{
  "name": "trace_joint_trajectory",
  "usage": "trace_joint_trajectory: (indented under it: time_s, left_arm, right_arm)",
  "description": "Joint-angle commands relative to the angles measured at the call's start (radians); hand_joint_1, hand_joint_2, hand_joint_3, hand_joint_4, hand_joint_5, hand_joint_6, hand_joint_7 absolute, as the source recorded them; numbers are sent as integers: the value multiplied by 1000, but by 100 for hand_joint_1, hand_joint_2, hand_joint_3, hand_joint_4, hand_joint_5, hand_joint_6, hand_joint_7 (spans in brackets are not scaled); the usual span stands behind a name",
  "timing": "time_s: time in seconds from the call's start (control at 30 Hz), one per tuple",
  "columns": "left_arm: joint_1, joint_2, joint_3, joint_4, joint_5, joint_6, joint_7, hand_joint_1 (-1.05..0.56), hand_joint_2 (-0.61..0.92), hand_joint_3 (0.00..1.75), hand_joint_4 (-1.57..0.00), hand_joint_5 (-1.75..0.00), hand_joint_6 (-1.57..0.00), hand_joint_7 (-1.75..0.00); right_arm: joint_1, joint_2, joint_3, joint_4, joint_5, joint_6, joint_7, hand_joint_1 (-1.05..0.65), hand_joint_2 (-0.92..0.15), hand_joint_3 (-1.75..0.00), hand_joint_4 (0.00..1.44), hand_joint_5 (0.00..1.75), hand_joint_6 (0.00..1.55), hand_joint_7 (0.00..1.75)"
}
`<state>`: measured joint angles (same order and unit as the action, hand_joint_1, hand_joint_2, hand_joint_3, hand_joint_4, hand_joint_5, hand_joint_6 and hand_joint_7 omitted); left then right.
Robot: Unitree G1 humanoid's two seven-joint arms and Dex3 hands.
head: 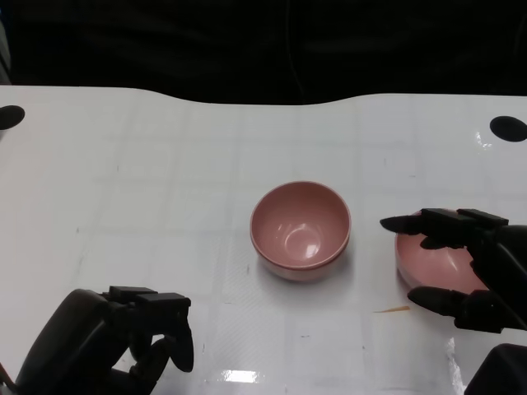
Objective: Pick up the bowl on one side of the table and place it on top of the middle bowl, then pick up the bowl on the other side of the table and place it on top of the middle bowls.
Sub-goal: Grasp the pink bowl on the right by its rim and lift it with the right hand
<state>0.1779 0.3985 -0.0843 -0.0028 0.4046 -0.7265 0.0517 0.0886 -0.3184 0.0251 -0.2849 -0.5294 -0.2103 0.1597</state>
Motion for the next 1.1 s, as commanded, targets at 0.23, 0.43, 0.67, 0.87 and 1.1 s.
trace_joint_trajectory:
  time_s: [0.23,0.43,0.67,0.87,1.1]
  left_arm:
    - [1,2,0,-9,5,23,-27,-3,18,160,-91,-174,-86,-149]
    - [3,0,-1,-17,2,33,-40,-3,17,162,-91,-174,-88,-148]
    - [8,-2,1,-29,-10,48,-62,0,16,161,-90,-174,-86,-149]
    - [10,-6,0,-43,0,57,-70,0,16,162,-91,-172,-87,-148]
    - [5,-6,-1,-37,-2,48,-71,-1,15,162,-92,-169,-88,-147]
  right_arm:
    - [28,-58,0,-104,-182,120,7,-59,-82,0,15,66,26,14]
    - [32,-66,15,-127,-243,171,12,-63,-80,0,13,61,24,12]
    - [30,-77,25,-128,-274,191,24,-64,-81,0,11,59,22,10]
    - [-5,-103,62,-139,-370,310,162,-63,-83,-1,12,51,24,7]
    - [-30,-123,92,-115,-410,341,209,-61,-83,-1,16,41,25,4]
